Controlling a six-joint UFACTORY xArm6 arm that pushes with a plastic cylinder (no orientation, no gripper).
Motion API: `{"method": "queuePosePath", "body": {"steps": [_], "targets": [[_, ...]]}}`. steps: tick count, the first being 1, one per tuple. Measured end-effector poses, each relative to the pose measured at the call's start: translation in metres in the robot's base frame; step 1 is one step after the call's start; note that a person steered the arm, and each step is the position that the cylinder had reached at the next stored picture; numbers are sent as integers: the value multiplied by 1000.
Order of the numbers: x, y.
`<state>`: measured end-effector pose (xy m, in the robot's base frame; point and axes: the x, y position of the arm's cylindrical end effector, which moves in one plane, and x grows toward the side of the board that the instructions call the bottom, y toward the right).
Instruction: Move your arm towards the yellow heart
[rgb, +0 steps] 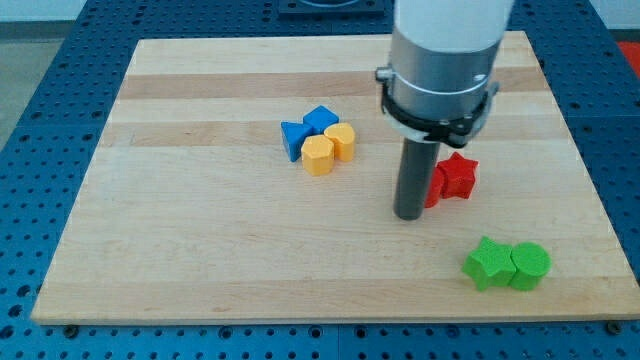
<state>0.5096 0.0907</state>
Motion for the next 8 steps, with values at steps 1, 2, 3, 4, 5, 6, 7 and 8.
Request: {"method": "queuePosePath", "body": {"steps": [1, 2, 3, 4, 5, 6, 7, 8], "targets": [[0, 17], [0, 13], [3, -29], [2, -69], [-11, -63], [-30, -50], [-57, -33], [-82, -11]]}}
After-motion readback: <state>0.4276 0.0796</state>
